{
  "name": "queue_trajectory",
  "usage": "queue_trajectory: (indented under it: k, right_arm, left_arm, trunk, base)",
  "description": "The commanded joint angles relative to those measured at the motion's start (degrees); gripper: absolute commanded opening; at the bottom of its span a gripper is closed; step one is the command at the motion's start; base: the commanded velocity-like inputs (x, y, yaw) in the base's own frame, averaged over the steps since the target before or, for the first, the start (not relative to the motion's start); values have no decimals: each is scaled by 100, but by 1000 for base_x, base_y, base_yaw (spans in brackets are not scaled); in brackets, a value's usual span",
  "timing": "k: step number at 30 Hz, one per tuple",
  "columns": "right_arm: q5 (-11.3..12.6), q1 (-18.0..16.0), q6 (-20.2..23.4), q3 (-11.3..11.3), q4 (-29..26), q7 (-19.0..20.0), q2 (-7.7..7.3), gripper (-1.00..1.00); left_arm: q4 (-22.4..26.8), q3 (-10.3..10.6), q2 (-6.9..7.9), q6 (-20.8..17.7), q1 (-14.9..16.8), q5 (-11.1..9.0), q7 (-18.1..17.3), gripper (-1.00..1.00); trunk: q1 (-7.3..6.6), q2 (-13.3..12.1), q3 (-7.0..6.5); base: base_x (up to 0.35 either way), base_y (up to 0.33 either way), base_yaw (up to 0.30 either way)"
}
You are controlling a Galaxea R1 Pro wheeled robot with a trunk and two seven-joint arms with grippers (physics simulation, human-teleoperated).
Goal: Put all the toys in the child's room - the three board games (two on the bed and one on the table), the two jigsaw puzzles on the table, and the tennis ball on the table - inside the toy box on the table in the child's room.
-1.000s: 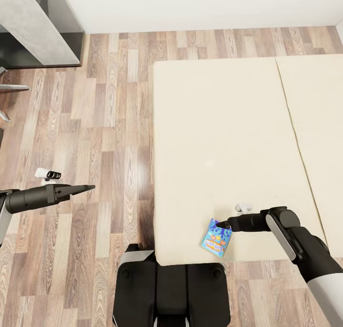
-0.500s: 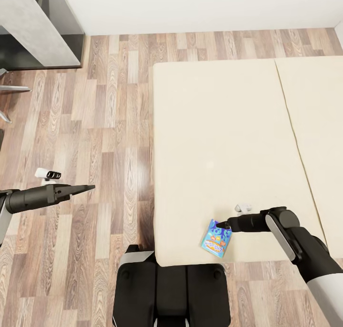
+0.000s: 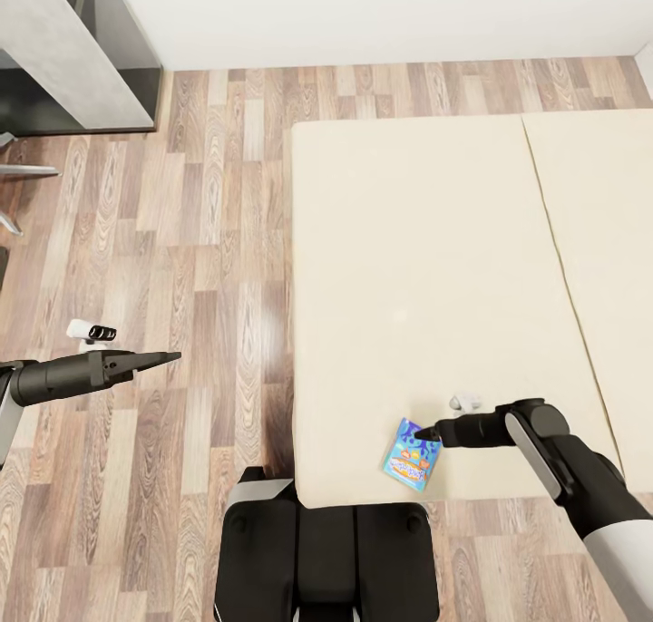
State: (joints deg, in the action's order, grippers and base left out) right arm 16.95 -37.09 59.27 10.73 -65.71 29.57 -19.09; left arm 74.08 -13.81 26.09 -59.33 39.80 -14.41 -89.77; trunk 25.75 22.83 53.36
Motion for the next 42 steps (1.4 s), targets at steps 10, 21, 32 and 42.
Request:
queue_trajectory:
  k: [10,21,32,42]
  right_arm:
    - [-32,-1,-299,14,426,6,22,100]
    - [-46,-1,-625,22,729,8,48,100]
    - [-51,0,-667,62,752,-9,79,100]
    - [-55,-4,-670,82,760,-26,144,100]
  left_arm:
    - [1,1,0,-61,2,6,-23,100]
    - [1,0,1,-61,2,10,-23,100]
    - [-10,1,2,-61,2,17,-23,100]
    - [-16,8,2,-61,2,17,-23,100]
  trunk:
    - [4,9,-3]
    - [4,9,-4]
    - [4,9,-4]
    - [4,9,-4]
  base:
    - [0,0,0]
    - [0,0,0]
    - [0,0,0]
    - [0,0,0]
